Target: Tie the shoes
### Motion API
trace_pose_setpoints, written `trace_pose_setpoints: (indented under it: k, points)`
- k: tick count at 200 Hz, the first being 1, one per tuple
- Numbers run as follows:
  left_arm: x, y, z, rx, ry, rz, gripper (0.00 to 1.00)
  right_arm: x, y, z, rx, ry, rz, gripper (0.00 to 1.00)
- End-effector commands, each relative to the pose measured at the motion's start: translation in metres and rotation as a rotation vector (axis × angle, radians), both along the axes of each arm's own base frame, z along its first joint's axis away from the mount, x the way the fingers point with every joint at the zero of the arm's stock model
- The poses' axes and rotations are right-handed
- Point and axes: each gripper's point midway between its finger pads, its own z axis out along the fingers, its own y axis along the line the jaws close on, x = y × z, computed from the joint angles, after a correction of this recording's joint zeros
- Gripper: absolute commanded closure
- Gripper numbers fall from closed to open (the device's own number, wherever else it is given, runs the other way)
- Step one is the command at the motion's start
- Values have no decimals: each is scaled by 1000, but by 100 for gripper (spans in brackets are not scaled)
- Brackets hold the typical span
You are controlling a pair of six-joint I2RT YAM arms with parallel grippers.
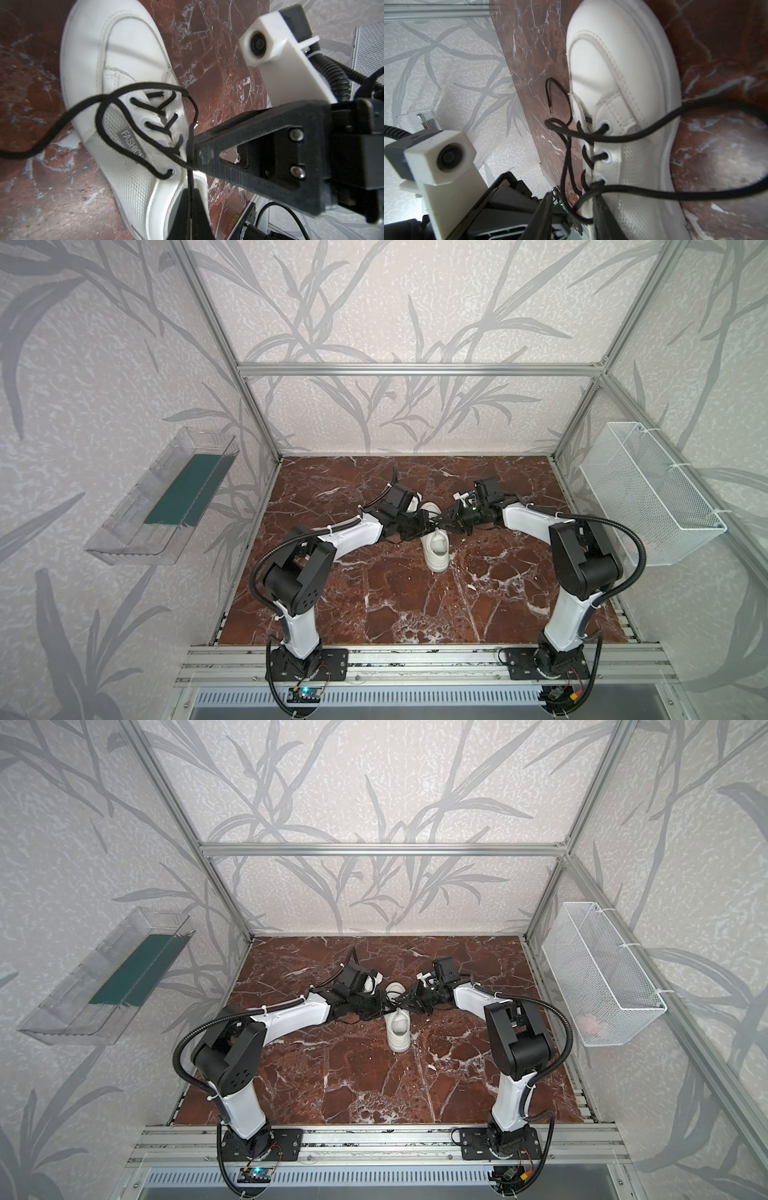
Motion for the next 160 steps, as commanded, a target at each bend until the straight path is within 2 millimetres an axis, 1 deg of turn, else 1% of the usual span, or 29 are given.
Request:
trace_pose_setpoints:
  k: [1,23,46,48,50,54,76,99,121,145,160]
  points:
    - [-6,7,14,7,-35,7,98,-4,-3,16,15,-31,0,65]
    - [-11,11,22,7,-46,11,98,-7,-5,21,14,-38,-2,64]
    - [-15,18,37,8,-69,24,98,-12,-9,36,3,-78,-11,60]
    - [-15,18,40,6,-75,24,98,-12,-10,34,-4,-76,-13,60]
    - [-15,19,42,4,-80,26,98,-13,-11,43,-4,-100,-14,59]
    - [-15,19,47,2,-90,26,98,-14,-14,47,-15,-119,-20,58]
    - [-12,23,75,-24,-152,48,98,-19,-30,60,-98,-229,-42,50]
    - [-3,16,107,-75,-219,53,98,-24,-48,74,-241,-422,-17,45]
    - [6,11,132,-67,-263,35,98,-27,-63,86,-343,-620,5,44]
    - [15,4,154,-95,-291,29,98,-28,-64,98,-352,-863,34,44]
    - [20,-2,162,-111,-295,22,98,-27,-59,104,-336,-992,58,43]
